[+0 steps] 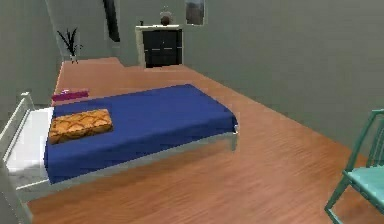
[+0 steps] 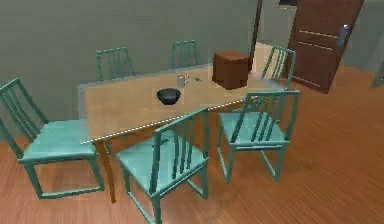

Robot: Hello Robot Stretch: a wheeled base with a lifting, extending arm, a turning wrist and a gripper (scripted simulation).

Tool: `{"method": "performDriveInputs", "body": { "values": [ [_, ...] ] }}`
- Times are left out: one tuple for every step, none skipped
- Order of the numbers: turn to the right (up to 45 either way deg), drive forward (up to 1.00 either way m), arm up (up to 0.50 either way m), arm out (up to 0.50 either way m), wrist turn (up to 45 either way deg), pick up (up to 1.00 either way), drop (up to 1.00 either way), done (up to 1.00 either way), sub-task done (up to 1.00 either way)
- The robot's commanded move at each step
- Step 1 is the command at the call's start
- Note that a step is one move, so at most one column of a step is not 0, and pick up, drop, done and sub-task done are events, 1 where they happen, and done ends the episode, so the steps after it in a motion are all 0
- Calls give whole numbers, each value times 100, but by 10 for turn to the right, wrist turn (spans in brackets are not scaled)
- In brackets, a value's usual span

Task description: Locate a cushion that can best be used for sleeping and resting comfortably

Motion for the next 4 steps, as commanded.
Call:
{"method": "performDriveInputs", "body": {
  "values": [
    [0, 90, 0, 0, 0, 0, 0, 0, 0],
    [-450, 0, 0, 0, 0, 0, 0, 0, 0],
    [-90, 0, 0, 0, 0, 0, 0, 0, 0],
    [0, 0, 0, 0, 0, 0, 0, 100, 0]
  ]
}}
